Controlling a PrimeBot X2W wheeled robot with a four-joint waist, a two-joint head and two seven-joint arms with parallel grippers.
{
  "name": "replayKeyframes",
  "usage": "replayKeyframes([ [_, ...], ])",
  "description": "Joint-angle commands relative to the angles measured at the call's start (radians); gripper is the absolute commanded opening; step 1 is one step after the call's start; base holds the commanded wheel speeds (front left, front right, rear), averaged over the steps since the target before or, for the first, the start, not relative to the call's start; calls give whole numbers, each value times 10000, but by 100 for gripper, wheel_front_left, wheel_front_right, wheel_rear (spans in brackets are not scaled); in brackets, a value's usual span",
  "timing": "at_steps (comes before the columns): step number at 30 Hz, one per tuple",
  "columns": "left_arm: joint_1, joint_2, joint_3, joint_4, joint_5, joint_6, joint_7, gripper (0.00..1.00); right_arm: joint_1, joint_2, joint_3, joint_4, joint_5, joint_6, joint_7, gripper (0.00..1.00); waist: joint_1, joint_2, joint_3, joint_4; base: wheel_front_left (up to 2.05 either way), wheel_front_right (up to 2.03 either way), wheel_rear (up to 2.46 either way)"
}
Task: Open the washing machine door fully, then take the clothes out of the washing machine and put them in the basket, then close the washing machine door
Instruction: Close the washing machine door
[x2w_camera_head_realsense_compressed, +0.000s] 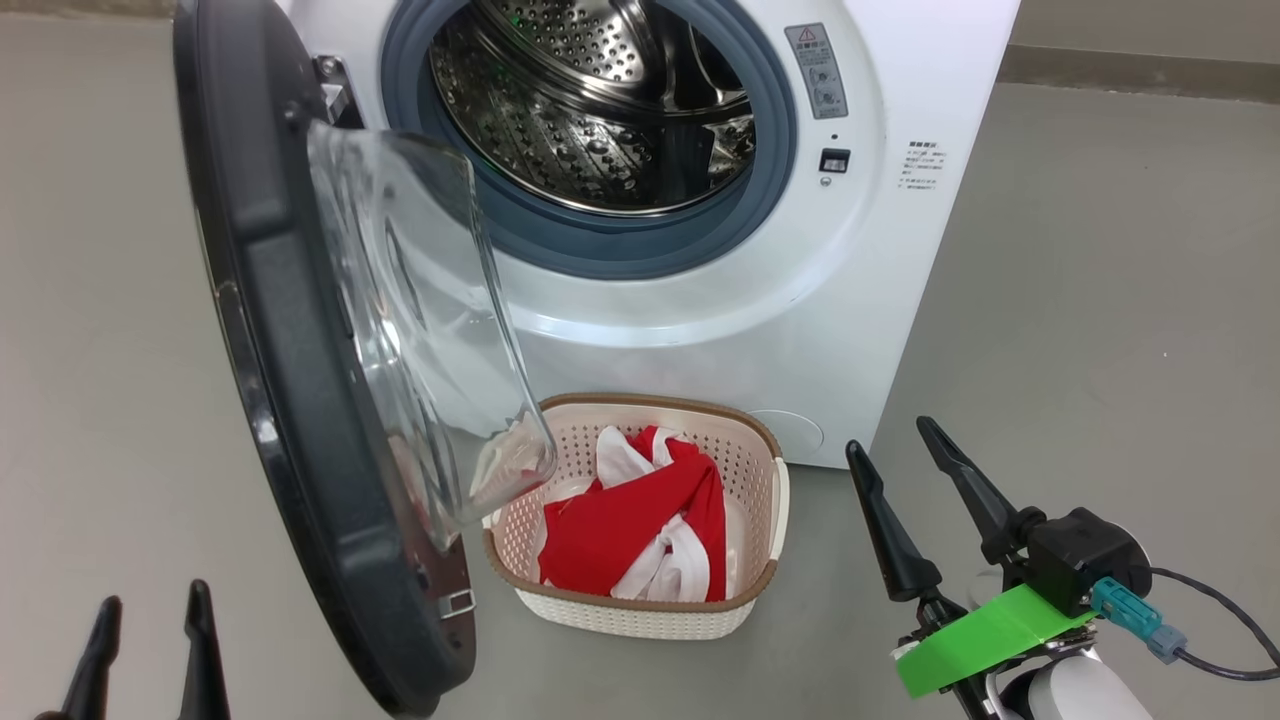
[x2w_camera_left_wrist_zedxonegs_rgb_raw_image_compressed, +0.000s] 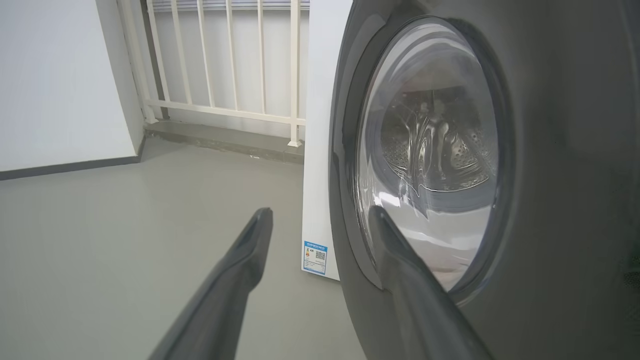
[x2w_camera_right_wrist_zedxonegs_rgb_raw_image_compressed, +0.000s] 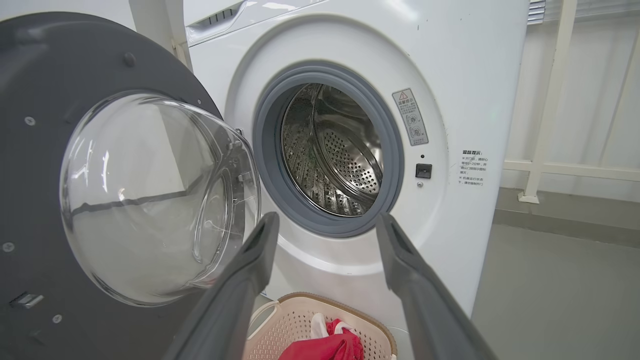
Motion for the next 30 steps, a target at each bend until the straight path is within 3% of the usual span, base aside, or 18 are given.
replayKeyframes([
  [1,-371,18,515,-314,306,93,-119,100,-129,35,228,-283,8,67,-65,100,0,0,-21,-16,0,0,0],
  [11,-256,-493,1087,-267,1136,-57,-121,100,-76,35,220,-330,62,67,-65,100,0,0,-131,-53,0,0,0],
  [30,-290,-608,1237,-112,1521,-220,-122,99,-97,36,268,-301,215,67,-65,100,0,0,-177,-156,0,0,0],
])
